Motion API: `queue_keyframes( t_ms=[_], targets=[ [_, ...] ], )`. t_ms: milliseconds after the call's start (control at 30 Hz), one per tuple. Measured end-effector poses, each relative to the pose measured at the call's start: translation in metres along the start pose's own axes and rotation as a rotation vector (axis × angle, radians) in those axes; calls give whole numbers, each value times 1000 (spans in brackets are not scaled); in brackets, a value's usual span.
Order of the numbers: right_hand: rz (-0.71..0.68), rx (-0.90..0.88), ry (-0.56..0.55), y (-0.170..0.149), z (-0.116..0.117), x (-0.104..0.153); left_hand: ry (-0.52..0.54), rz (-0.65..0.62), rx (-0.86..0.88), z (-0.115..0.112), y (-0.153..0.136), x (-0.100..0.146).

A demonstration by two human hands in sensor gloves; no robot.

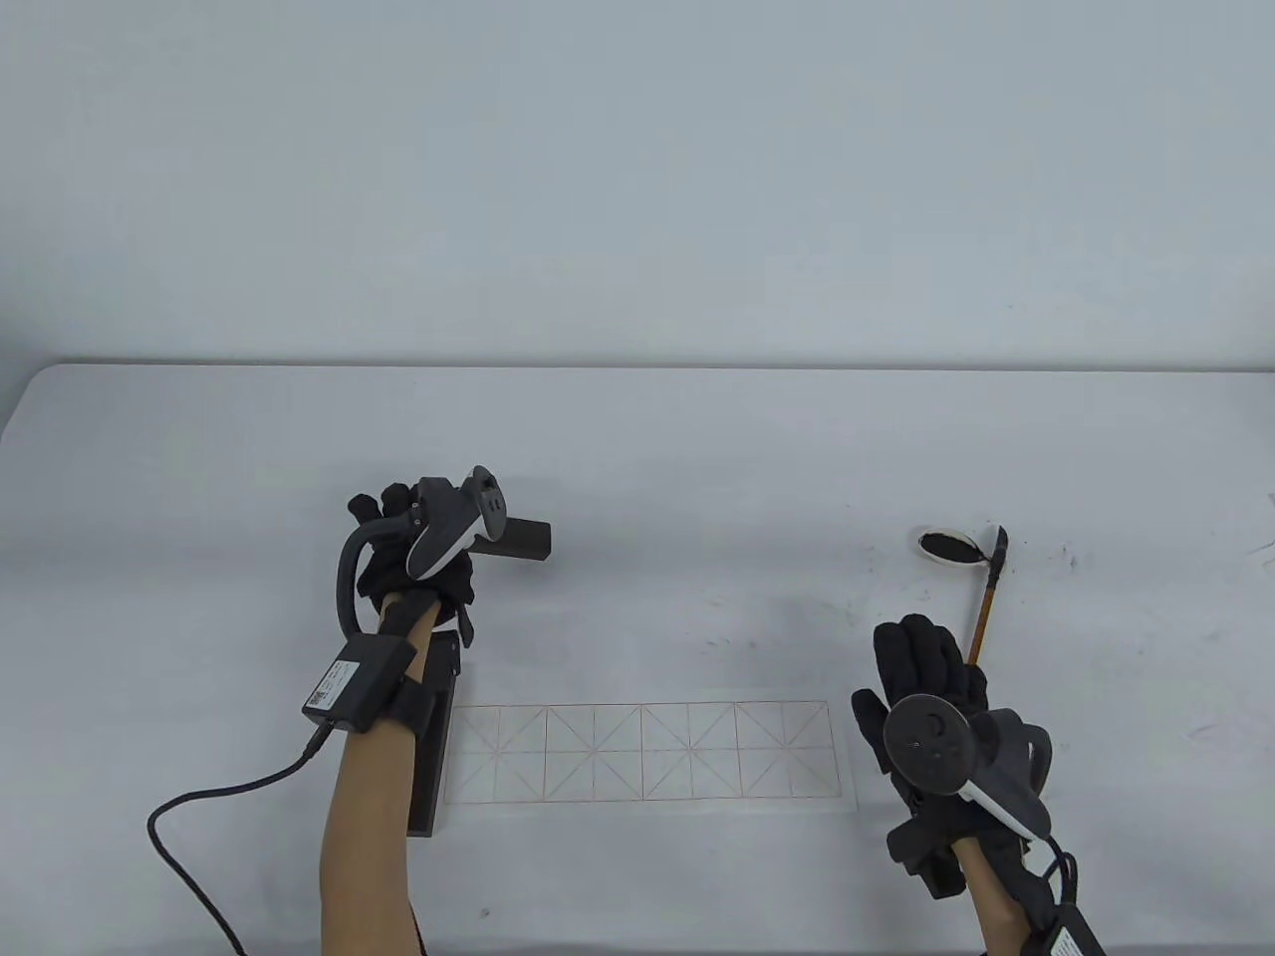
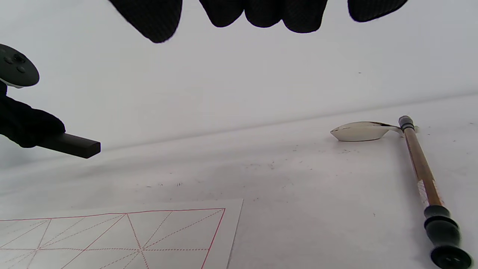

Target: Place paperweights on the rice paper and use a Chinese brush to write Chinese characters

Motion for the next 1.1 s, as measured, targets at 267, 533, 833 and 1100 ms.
queue_keyframes(
  t_ms=[267, 533, 833, 1100],
  targets=[
    [-116, -29, -73, 38, -26, 11, 183, -265, 8, 40, -1, 98],
    [-315, 49, -92, 116, -46, 29, 310, -457, -9, 58, 7, 184],
    [-432, 163, 37, 177, -35, 39, 353, -639, -8, 67, 32, 252],
    [-436, 171, -5, 176, -46, 42, 309, -743, 80, 73, 41, 270]
  ],
)
Point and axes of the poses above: the tracker on the back of each hand, its own y axis roughly to the thumb side, its own x axis roughly from the fingertips to the wrist, z = x × y, the point moved 4 cm from there along -x, roughly from the wrist to the fingertips, and after that the axes turned 9 degrees about z, right-handed, at the moved point
